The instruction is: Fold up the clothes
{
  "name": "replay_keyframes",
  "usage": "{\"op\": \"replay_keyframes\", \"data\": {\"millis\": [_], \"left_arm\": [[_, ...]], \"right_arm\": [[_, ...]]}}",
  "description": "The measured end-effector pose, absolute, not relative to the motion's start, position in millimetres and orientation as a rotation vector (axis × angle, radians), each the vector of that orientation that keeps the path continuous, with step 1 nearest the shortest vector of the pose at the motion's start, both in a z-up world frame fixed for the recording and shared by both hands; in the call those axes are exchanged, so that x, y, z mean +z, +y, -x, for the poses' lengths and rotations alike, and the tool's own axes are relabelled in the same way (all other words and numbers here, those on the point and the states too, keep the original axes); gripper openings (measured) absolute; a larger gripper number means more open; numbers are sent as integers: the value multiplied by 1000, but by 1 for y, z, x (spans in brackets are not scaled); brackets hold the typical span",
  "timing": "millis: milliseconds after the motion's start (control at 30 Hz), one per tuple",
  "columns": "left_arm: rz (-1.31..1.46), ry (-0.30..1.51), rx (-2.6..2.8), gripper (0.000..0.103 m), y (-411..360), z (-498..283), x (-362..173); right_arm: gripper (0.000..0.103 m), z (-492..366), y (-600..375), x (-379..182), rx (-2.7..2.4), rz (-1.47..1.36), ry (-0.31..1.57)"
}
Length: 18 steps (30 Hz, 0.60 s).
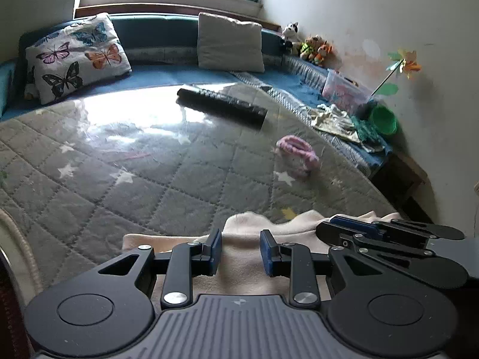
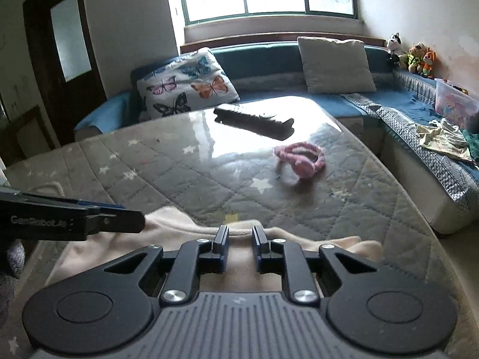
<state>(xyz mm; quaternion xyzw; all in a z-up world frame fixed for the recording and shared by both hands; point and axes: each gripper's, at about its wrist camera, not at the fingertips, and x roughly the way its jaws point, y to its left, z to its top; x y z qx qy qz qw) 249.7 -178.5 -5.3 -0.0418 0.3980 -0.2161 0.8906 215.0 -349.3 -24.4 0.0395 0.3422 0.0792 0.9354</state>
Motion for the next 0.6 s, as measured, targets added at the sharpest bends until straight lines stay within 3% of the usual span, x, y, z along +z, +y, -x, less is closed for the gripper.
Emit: {"op": "replay_keyframes", "data": {"millis": [233, 367, 533, 600], "left_arm": [[74, 821, -447, 32, -178, -248, -9], [66, 818, -447, 33, -179, -245, -6], [48, 812, -446, 37, -181, -241, -4], [44, 808, -446, 43, -180, -238, -2]], "right_arm": [[20, -211, -346, -23, 160, -44, 683], [34, -199, -339, -13, 192, -25, 654], [37, -196, -325, -20, 203, 35, 671], [39, -193, -323, -19, 206, 49, 670]]}}
